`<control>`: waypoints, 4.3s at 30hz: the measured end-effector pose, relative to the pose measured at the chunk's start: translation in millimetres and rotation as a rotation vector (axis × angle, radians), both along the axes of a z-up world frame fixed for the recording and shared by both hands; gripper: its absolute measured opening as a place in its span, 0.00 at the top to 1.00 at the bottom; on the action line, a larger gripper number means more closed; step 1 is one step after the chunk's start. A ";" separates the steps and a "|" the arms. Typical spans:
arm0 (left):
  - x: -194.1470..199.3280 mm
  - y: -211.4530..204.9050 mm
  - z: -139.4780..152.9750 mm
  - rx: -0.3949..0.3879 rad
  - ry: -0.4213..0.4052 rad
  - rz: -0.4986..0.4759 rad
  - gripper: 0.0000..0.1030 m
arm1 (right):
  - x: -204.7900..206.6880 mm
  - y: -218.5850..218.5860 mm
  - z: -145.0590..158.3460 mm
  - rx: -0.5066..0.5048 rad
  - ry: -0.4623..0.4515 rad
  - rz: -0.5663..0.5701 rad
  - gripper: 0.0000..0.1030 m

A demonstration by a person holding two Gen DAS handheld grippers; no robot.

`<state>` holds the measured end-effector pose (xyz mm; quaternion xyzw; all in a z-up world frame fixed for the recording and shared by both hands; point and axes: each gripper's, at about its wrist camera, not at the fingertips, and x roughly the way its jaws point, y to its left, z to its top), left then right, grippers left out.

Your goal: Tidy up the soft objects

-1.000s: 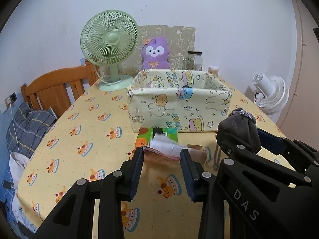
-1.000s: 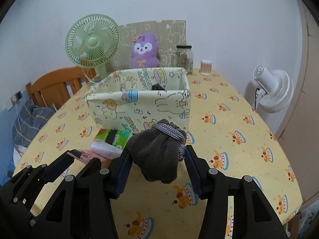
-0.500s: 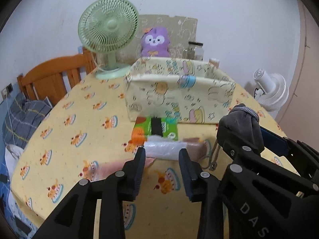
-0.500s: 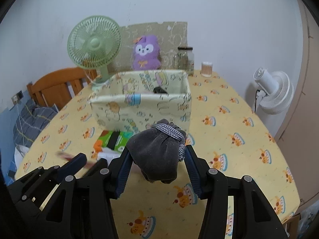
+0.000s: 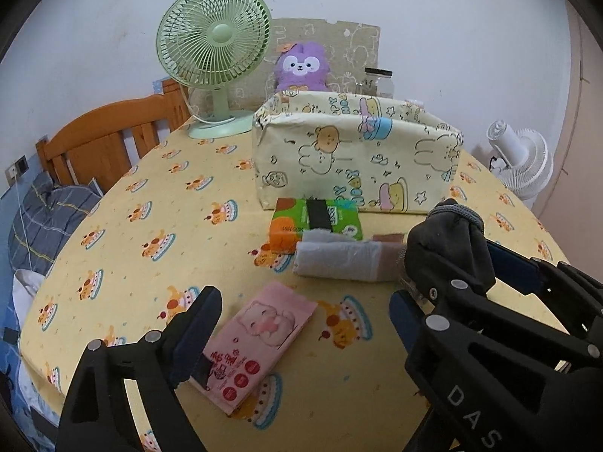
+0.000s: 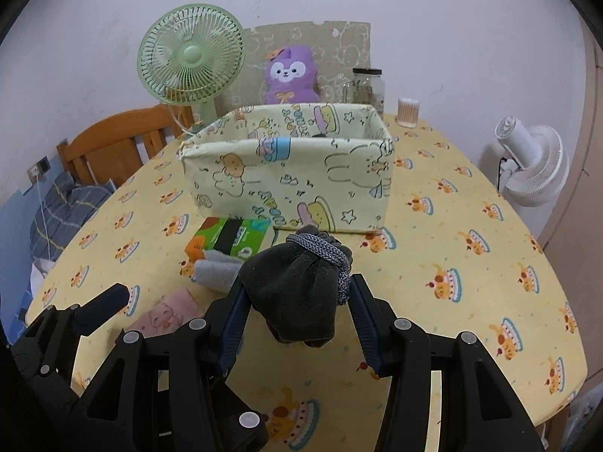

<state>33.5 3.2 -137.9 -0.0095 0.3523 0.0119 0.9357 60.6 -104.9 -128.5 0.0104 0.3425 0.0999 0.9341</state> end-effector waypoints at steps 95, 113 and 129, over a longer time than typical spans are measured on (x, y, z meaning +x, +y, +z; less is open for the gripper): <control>39.3 -22.0 117.6 -0.022 -0.152 -0.063 0.62 | 18.3 -25.3 121.0 0.033 -0.160 -0.078 0.47; 85.4 -25.3 123.6 -0.008 -0.171 -0.066 0.62 | 67.5 -24.1 128.1 0.031 -0.180 -0.081 0.47; 135.5 -22.4 118.6 -0.017 -0.157 -0.066 0.62 | 119.4 -23.8 126.0 0.024 -0.181 -0.082 0.47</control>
